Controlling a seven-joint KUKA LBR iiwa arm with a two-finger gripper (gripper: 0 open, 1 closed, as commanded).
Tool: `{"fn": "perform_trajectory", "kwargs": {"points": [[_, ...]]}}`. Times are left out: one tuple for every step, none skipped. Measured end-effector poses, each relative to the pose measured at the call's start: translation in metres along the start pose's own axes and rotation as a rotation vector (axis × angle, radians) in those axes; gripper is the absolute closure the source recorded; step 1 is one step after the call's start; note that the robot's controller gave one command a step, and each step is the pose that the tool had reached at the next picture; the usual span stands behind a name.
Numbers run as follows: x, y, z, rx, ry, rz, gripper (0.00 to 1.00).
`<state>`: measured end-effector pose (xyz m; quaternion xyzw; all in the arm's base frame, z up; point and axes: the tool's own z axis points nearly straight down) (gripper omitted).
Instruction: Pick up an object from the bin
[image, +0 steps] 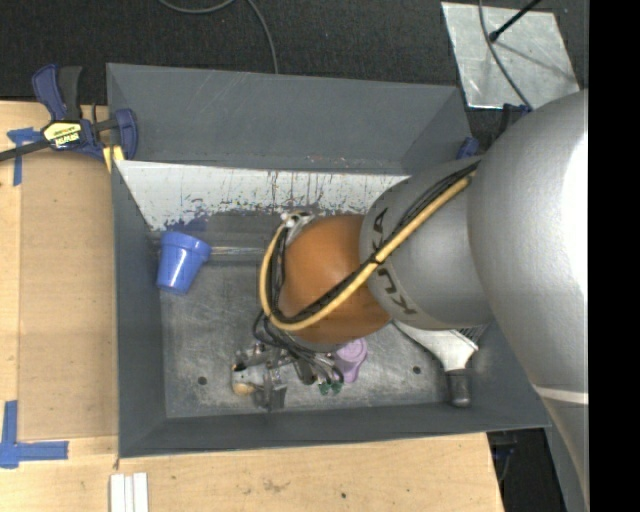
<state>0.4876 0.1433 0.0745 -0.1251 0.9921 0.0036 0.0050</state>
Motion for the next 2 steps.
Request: {"fn": "perform_trajectory", "kwargs": {"points": [[0.001, 0.0, -0.005, 0.001, 0.004, 0.0, 1.0], [0.003, -0.001, -0.024, 0.004, 0.015, 0.0, 1.0]]}}
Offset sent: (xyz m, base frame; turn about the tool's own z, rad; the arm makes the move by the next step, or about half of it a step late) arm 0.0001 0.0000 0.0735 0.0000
